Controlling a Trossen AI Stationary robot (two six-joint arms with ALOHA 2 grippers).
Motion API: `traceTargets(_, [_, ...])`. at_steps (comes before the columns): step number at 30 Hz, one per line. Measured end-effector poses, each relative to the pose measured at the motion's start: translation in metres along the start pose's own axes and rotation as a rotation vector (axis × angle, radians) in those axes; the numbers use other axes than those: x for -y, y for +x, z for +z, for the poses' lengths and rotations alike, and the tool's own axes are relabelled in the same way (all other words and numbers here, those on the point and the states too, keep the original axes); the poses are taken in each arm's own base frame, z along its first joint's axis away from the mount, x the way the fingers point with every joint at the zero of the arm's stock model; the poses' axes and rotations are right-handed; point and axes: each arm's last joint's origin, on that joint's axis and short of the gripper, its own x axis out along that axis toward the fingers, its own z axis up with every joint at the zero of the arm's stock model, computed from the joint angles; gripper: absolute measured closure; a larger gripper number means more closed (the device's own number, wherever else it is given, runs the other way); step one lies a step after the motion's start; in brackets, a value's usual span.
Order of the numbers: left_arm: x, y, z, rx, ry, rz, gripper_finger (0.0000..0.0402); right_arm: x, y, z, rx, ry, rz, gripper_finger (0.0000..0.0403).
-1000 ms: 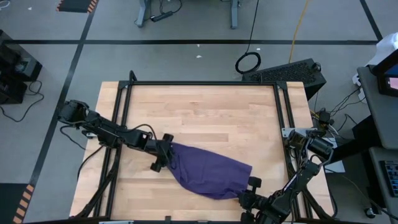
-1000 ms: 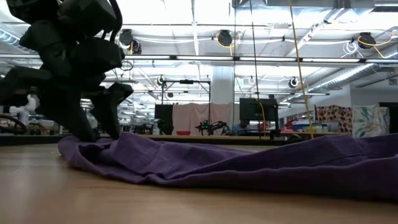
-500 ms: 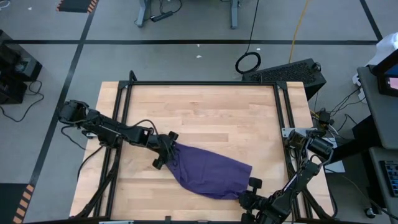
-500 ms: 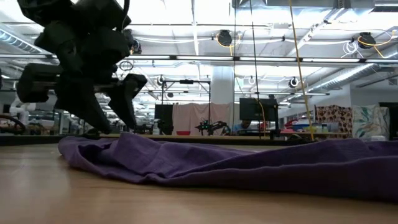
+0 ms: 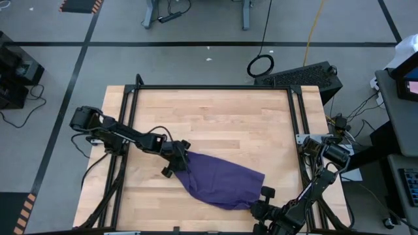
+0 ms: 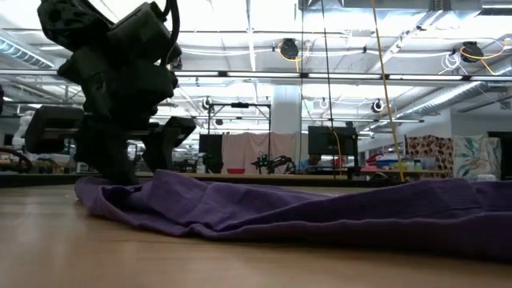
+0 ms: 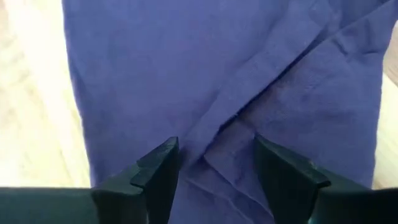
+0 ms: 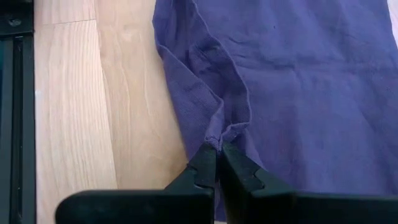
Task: Roll towel into tight, uniform cylinder
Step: Fold the purple towel on the table
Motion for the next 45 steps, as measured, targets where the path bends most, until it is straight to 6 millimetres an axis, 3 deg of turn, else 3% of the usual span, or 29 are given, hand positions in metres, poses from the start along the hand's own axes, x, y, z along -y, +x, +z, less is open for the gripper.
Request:
traceTargets(4, [-0.001,0.002,0.002,-0.001,0.0,0.0,0.0256,0.0,0.0,0.0,0.0,0.0,-0.001,0.0403])
traceTargets(11, [-0.001,0.001,0.002,-0.013,-0.062,-0.003,0.0389,0.0,0.0,0.0,0.003,-0.002,-0.002,0.0403])
traceTargets(17, [0.012,-0.007,0.006,-0.028,-0.157,-0.06,0.0398,0.0,0.0,0.0,0.004,0.002,-0.003,0.0403])
traceTargets(26, [0.063,-0.048,0.029,0.027,-0.229,-0.124,0.04,-0.002,0.0,0.001,0.01,0.057,0.015,0.0403])
traceTargets(31, [0.091,-0.065,0.031,0.027,-0.265,-0.083,0.0401,-0.004,-0.002,0.007,0.024,0.099,0.056,0.0403])
traceTargets(45, [0.151,-0.087,0.031,0.079,-0.378,-0.076,0.0401,0.01,-0.048,0.04,0.093,0.007,0.172,0.0403])
